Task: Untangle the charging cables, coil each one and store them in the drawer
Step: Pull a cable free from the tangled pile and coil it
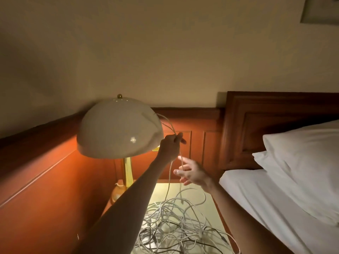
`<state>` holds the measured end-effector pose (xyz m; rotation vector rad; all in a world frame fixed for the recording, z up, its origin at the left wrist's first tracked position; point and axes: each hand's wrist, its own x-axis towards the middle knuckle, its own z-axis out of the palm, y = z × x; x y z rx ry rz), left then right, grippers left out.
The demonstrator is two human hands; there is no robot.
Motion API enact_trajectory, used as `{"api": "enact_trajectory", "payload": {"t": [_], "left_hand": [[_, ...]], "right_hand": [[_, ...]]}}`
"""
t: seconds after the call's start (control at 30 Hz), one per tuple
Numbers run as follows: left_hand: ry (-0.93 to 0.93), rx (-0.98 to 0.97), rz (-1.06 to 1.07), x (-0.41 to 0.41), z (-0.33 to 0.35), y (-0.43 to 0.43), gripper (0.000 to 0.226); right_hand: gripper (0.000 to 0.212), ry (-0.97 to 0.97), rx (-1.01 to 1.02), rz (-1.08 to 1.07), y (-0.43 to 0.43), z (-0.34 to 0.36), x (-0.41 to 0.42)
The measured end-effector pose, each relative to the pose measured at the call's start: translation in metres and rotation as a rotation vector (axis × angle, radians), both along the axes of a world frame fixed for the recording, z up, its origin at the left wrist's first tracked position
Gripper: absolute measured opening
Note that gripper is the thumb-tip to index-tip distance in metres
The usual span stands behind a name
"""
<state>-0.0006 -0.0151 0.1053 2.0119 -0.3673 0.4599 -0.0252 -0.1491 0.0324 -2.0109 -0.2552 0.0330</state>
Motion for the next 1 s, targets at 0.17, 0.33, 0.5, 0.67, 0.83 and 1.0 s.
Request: {"api": "enact_trajectory", "payload": {"t": [0.17, 0.33, 0.5, 0.67, 0.83, 1.0], "left_hand": [[-0.095, -0.037, -0.037, -0.015, 0.030, -0.001, 0.045], [-0.049, -0.443, -0.142, -0.019, 0.024, 0.021, 0.039], [0.404, -0.877, -0.120, -0.040, -0.009, 0.019, 0.023], [0.541, -0.360, -0.112, -0.049, -0.031, 0.025, 0.055], [0.360, 0.164, 0.071, -0.047, -0.069, 0.032, 0.034], [0.501, 0.051, -0.033, -0.050, -0.086, 0.030, 0.043]], "right_hand": [[0.022, 0.032, 0.051, 0.021, 0.024, 0.012, 0.003], [0.023, -0.214, 0.238, -0.195, 0.011, 0.050, 0.014], [0.025, -0.247, 0.208, -0.238, 0.013, 0.070, 0.011], [0.023, -0.266, 0.183, -0.255, 0.020, 0.088, 0.010], [0.023, -0.229, 0.251, -0.287, 0.016, 0.103, 0.002], [0.021, -0.151, 0.206, -0.256, 0.014, 0.104, -0.009]]}}
